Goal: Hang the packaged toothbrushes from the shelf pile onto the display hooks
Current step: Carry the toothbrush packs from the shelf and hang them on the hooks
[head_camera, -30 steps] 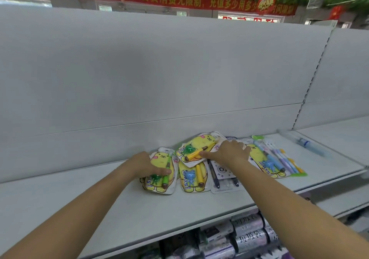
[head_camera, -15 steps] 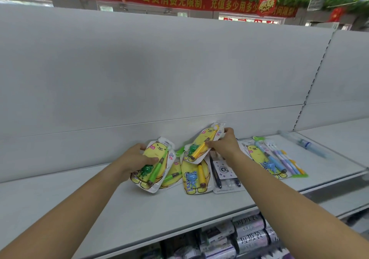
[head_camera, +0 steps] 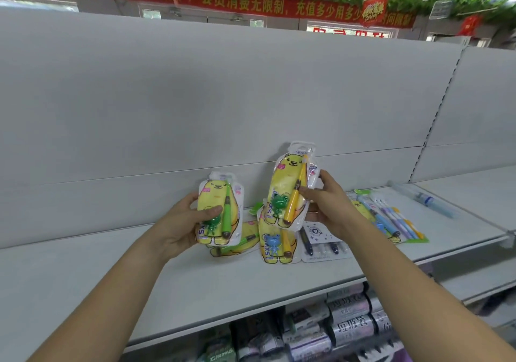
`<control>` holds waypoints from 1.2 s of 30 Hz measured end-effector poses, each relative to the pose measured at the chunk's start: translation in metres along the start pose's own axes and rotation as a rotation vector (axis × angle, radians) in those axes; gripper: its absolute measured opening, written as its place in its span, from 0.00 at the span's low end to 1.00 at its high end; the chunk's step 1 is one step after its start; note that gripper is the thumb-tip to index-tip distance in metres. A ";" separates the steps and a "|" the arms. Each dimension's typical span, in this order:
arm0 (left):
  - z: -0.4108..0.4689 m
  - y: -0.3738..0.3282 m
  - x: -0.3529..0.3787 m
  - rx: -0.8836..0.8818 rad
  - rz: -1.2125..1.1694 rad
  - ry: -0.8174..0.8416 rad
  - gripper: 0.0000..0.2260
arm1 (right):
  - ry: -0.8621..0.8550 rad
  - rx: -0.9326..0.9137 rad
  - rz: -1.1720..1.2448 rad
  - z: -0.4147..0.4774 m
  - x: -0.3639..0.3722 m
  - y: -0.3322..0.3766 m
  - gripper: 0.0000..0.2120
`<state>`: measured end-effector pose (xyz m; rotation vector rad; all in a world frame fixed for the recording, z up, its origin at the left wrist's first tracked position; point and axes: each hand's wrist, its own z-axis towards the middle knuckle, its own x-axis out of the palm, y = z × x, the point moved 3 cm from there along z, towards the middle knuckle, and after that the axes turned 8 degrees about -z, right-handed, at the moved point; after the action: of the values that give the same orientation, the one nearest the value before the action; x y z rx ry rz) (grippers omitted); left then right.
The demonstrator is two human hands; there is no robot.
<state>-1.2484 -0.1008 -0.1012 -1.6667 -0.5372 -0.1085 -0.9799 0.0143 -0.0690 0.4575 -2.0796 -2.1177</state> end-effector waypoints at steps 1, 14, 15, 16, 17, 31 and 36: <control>-0.004 0.000 -0.003 0.026 0.023 0.006 0.26 | 0.026 -0.016 -0.017 -0.004 0.004 0.001 0.17; -0.126 0.004 -0.093 0.405 0.081 -0.304 0.30 | 0.278 -0.226 -0.037 -0.066 0.087 -0.006 0.16; -0.142 0.009 -0.098 0.426 0.079 -0.339 0.29 | 0.318 -0.227 -0.027 -0.070 0.096 -0.008 0.17; -0.159 0.014 -0.103 0.445 0.066 -0.381 0.29 | 0.363 -0.227 -0.015 -0.074 0.105 -0.009 0.17; -0.176 0.020 -0.108 0.458 0.051 -0.430 0.29 | 0.414 -0.228 -0.004 -0.079 0.115 -0.010 0.17; -0.435 0.097 -0.163 0.576 -0.006 -0.967 0.48 | 1.081 -0.180 -0.021 -0.216 0.285 -0.043 0.19; -0.516 0.118 -0.193 0.607 0.001 -1.115 0.34 | 1.227 -0.193 -0.049 -0.278 0.354 -0.052 0.17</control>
<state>-1.2513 -0.6577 -0.1884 -1.0017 -1.2424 0.9491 -1.2219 -0.3566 -0.1626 1.3285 -1.1237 -1.3563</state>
